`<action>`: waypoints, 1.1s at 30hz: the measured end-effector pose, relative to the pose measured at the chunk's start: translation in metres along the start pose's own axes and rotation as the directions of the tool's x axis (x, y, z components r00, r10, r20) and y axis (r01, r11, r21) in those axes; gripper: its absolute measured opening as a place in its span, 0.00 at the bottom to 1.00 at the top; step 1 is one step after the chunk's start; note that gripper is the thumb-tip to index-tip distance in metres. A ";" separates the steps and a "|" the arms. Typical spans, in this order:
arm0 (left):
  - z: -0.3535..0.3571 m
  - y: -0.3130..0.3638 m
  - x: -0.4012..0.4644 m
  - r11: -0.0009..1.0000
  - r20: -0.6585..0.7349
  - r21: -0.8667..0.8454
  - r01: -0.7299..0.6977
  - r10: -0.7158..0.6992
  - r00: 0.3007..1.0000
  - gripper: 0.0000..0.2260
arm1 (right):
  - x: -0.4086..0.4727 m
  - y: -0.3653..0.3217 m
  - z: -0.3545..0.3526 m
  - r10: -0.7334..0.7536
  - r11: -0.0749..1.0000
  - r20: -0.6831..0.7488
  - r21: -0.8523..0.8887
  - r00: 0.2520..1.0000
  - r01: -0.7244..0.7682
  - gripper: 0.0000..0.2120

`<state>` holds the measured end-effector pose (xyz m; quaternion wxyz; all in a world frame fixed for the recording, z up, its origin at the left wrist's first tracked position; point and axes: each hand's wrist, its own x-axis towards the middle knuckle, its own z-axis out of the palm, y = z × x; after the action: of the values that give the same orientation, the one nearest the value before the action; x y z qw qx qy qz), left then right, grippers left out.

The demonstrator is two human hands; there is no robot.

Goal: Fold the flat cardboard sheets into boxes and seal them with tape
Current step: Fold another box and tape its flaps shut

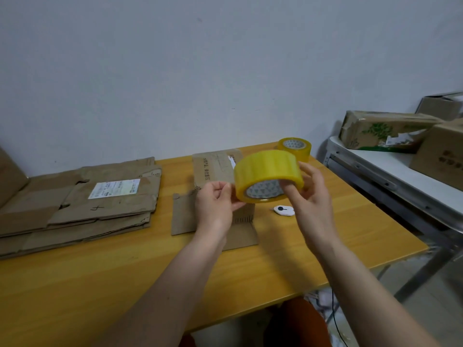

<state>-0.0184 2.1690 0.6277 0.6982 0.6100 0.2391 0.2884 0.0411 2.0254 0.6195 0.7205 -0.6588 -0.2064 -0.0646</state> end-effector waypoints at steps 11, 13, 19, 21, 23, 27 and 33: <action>-0.040 0.004 0.000 0.990 -0.116 0.136 0.039 -0.023 0.993 0.04 | 0.015 0.026 -0.008 0.087 0.996 -0.290 0.000 0.953 -0.091 0.20; -0.047 0.004 0.000 0.992 -0.078 0.084 0.098 -0.092 0.993 0.04 | 0.017 0.032 -0.009 0.101 0.994 -0.303 -0.008 0.947 -0.109 0.14; -0.056 -0.004 0.003 0.994 -0.105 0.075 0.083 -0.074 0.992 0.03 | 0.015 0.041 -0.003 0.018 0.982 -0.145 -0.185 0.989 -0.045 0.19; -0.067 -0.004 0.010 0.995 -0.232 0.070 0.076 -0.057 0.971 0.04 | 0.021 0.039 -0.010 -0.086 0.924 -0.124 -0.381 0.989 0.032 0.21; -0.077 -0.002 0.018 0.995 -0.280 0.056 0.082 -0.063 0.958 0.06 | 0.029 0.038 -0.018 -0.180 0.793 -0.110 -0.604 0.977 0.078 0.25; -0.078 0.000 0.028 0.991 -0.223 0.095 0.098 -0.075 0.972 0.05 | 0.042 0.038 -0.021 -0.123 0.798 -0.140 -0.603 0.983 0.014 0.26; -0.070 0.002 0.046 0.992 -0.244 0.110 0.062 -0.034 0.969 0.05 | 0.065 0.036 -0.020 -0.158 0.726 -0.106 -0.687 0.982 0.043 0.26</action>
<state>-0.0332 2.2508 0.6205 0.6337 0.6043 0.3535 0.3291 0.1178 2.0221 0.6105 0.4382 -0.8575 -0.1465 -0.2264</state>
